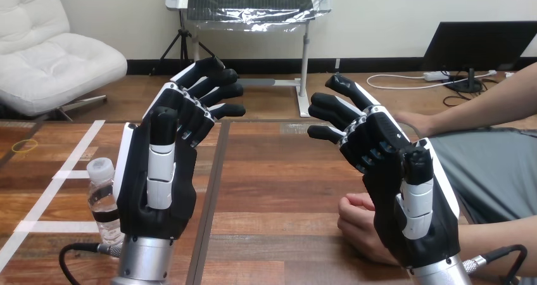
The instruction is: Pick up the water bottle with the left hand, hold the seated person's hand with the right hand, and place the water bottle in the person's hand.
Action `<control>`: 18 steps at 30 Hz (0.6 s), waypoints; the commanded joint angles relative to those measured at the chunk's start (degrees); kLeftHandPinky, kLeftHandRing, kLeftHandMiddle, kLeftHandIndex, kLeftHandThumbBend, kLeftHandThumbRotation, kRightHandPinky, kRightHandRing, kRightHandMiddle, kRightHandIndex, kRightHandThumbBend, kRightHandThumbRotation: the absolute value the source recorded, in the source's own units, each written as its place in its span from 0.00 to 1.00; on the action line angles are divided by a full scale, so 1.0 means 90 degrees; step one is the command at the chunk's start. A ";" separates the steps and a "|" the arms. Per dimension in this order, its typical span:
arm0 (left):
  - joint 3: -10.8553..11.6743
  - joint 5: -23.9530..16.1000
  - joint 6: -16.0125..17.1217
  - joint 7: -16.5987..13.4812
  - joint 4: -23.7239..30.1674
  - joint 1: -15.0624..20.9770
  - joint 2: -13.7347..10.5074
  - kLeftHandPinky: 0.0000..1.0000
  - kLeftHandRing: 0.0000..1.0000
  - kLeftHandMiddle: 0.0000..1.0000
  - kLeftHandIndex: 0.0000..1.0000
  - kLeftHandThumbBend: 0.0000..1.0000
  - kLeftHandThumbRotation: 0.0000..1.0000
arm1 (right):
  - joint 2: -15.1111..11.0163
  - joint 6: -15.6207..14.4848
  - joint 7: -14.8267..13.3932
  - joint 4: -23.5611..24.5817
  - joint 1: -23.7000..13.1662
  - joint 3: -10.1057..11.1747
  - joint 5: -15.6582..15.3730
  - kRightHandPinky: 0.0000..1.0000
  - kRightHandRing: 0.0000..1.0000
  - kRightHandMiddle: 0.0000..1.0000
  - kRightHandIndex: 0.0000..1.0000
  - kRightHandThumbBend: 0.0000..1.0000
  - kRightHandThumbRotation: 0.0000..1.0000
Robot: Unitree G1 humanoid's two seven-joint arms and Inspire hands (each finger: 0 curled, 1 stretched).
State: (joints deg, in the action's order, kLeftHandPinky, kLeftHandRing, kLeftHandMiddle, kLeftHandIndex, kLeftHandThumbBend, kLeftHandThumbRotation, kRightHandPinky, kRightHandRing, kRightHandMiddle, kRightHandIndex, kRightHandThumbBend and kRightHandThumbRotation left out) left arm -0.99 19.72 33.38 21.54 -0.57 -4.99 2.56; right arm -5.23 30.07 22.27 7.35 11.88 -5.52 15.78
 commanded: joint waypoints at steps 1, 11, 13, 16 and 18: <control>0.0017 0.0025 0.0004 0.0027 0.0110 0.0361 -0.0020 0.64 0.72 0.74 0.74 0.63 0.86 | 0.0004 0.0020 -0.0041 0.0244 -0.0288 0.0094 0.0000 0.78 0.85 0.84 0.89 0.75 1.00; 0.0017 0.0012 -0.0002 0.0019 0.0113 0.0361 -0.0022 0.64 0.72 0.74 0.74 0.63 0.86 | 0.0004 -0.0007 -0.0032 0.0248 -0.0286 0.0093 0.0038 0.78 0.85 0.84 0.89 0.75 1.00; 0.0018 0.0004 0.0002 0.0016 0.0112 0.0363 -0.0022 0.64 0.72 0.74 0.74 0.63 0.86 | 0.0005 -0.0008 -0.0032 0.0252 -0.0283 0.0091 0.0037 0.78 0.85 0.84 0.89 0.75 1.00; 0.0019 0.0004 0.0014 0.0016 0.0106 0.0368 -0.0018 0.64 0.72 0.74 0.74 0.63 0.86 | 0.0005 -0.0001 -0.0030 0.0253 -0.0284 0.0088 0.0034 0.78 0.85 0.84 0.89 0.75 1.00; 0.0019 0.0012 0.0016 0.0020 0.0103 0.0370 -0.0016 0.63 0.72 0.74 0.74 0.63 0.86 | 0.0006 0.0014 -0.0023 0.0243 -0.0290 0.0089 0.0035 0.78 0.85 0.84 0.89 0.74 1.00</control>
State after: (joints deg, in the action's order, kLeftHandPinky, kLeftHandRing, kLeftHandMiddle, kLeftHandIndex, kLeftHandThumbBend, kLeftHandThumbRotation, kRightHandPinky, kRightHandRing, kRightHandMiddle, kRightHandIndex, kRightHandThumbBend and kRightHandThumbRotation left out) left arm -0.99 19.70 33.38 21.55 -0.57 -4.98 2.54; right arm -5.23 30.01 22.25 7.35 11.88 -5.52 15.79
